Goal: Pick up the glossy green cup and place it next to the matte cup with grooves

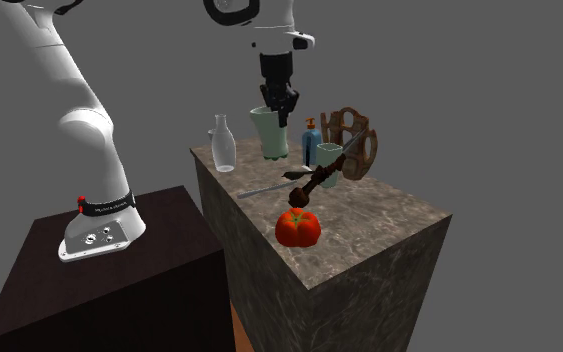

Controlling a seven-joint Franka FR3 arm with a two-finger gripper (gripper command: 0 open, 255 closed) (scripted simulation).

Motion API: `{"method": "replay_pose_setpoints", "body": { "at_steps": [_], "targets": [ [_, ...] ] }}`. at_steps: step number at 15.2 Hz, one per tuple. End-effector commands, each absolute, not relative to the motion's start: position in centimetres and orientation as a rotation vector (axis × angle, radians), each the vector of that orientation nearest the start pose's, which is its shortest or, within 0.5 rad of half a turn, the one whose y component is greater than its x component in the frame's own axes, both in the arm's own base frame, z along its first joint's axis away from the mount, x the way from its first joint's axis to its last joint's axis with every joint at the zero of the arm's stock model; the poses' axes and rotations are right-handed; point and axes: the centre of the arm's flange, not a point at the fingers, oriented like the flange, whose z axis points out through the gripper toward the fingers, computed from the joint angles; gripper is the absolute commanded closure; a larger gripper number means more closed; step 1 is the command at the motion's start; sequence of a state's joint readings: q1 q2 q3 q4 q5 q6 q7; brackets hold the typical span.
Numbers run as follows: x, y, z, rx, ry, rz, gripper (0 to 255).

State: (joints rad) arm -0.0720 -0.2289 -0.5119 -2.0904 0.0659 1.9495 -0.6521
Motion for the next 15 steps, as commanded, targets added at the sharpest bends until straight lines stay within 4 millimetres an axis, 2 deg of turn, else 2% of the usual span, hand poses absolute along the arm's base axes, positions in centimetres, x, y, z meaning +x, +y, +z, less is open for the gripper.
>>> {"method": "replay_pose_setpoints", "body": {
  "at_steps": [1,15],
  "targets": [
    [41.7,-27.3,51.8,-3.024,-0.081,-0.223,255],
    [47.1,-9.6,51.9,-3.024,-0.081,-0.223,255]
  ]
}}
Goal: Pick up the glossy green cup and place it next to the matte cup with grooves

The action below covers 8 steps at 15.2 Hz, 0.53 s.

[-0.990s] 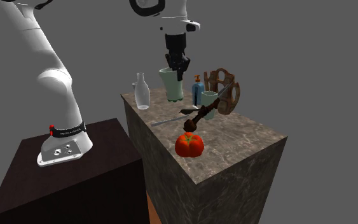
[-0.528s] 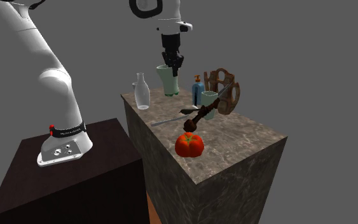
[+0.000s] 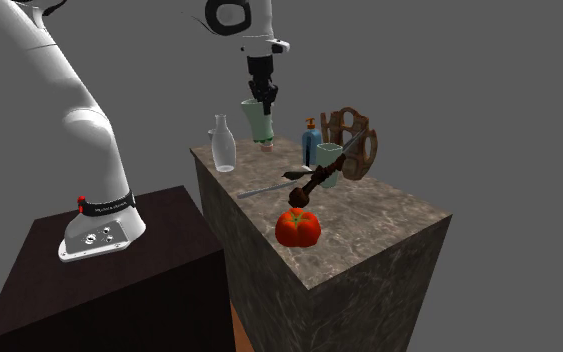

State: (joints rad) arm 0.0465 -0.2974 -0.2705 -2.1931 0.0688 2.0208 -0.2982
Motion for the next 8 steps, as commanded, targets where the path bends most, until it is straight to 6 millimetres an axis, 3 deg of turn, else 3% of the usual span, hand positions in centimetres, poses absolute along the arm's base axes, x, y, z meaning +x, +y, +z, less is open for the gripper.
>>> {"method": "replay_pose_setpoints", "body": {
  "at_steps": [1,8],
  "targets": [
    [47.4,-8.3,51.9,-3.024,-0.081,-0.223,255],
    [50.1,0.5,51.9,-3.024,-0.081,-0.223,255]
  ]
}}
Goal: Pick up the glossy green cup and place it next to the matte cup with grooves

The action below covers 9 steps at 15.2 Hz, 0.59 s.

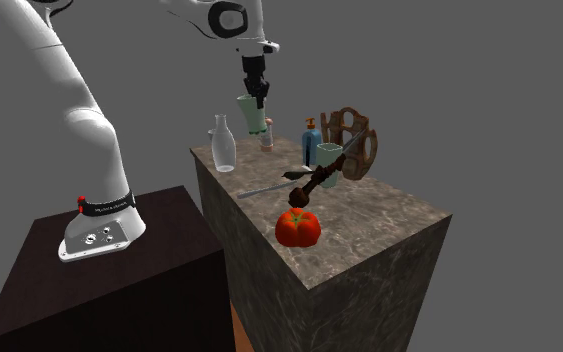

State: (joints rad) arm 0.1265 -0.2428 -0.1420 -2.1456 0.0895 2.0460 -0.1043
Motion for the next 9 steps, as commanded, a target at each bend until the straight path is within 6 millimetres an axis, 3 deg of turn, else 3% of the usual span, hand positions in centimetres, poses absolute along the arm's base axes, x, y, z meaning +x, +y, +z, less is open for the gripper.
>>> {"method": "replay_pose_setpoints", "body": {
  "at_steps": [1,9],
  "targets": [
    [50.5,1.8,51.9,-3.024,-0.081,-0.223,255],
    [53.5,11.9,51.9,-3.024,-0.081,-0.223,255]
  ]
}}
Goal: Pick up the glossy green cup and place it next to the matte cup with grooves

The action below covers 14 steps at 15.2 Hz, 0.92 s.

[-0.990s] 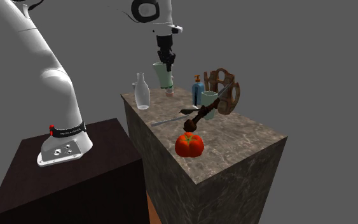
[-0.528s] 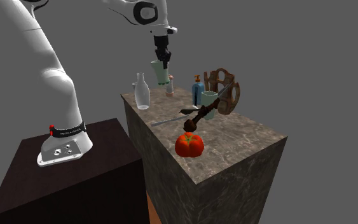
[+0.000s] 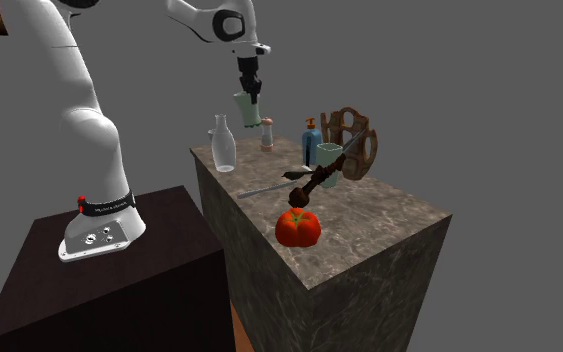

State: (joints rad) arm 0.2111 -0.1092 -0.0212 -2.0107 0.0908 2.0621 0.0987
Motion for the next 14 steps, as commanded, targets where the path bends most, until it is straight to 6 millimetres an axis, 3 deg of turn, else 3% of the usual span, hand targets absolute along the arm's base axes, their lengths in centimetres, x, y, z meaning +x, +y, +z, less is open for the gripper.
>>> {"method": "replay_pose_setpoints", "body": {
  "at_steps": [1,14],
  "targets": [
    [53.9,13.2,51.9,-3.024,-0.081,-0.223,255],
    [58.8,29.6,52.0,-3.024,-0.081,-0.223,255]
  ]
}}
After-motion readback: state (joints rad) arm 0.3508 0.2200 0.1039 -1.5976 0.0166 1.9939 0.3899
